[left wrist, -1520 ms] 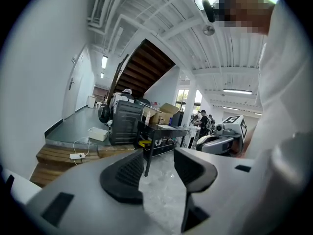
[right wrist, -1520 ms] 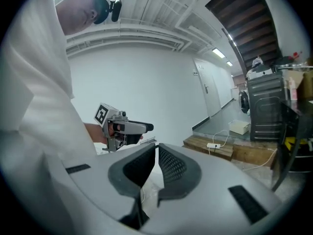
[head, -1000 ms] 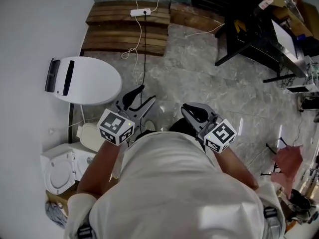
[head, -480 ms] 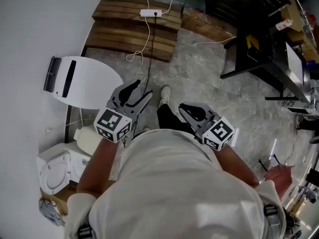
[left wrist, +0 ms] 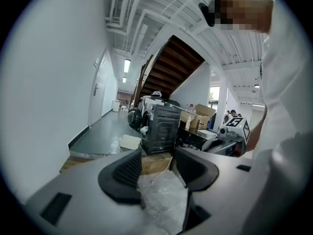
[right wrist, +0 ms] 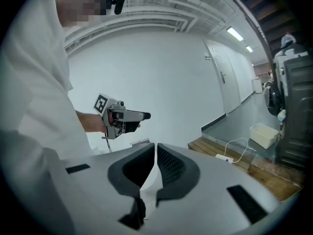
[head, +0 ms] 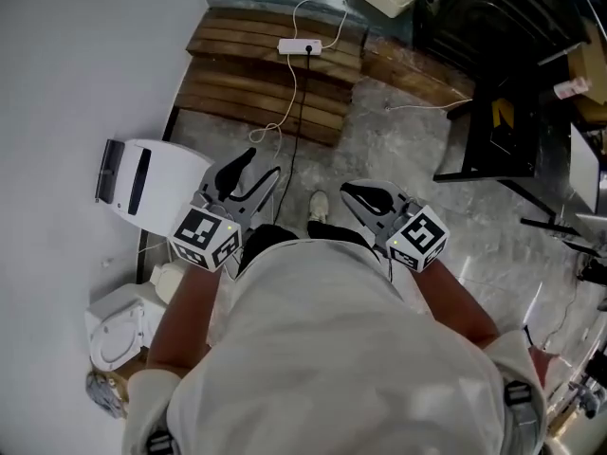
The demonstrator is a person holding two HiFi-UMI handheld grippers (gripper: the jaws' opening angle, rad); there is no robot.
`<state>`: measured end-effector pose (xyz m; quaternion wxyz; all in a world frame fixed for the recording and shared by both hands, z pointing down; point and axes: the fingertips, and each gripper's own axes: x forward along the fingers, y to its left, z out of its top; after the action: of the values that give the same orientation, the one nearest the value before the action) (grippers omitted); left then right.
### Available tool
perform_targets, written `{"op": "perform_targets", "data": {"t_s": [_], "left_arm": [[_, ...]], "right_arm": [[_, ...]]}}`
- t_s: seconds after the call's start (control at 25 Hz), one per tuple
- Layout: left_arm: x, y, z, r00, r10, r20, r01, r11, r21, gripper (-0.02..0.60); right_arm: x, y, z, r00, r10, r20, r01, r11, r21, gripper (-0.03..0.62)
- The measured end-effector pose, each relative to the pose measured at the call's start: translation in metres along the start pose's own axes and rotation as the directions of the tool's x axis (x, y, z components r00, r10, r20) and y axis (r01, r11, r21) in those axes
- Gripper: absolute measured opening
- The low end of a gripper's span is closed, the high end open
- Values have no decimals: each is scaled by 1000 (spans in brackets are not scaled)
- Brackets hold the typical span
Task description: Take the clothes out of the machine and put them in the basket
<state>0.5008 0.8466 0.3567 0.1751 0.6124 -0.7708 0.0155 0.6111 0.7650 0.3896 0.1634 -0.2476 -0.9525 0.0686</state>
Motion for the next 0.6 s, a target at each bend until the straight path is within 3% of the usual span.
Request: {"op": "perform_targets", "data": {"t_s": [0.32,0.6], "left_arm": [[80,21,46,1000,-25,-14,25,999,22,213],[145,66,68,997,-73,-29,73,997,15,213]], "right_arm": [[5,-81,19,999,-33,39,31,997,64,14],[19,-140,33,997,-76,29,74,994,81,14]]}}
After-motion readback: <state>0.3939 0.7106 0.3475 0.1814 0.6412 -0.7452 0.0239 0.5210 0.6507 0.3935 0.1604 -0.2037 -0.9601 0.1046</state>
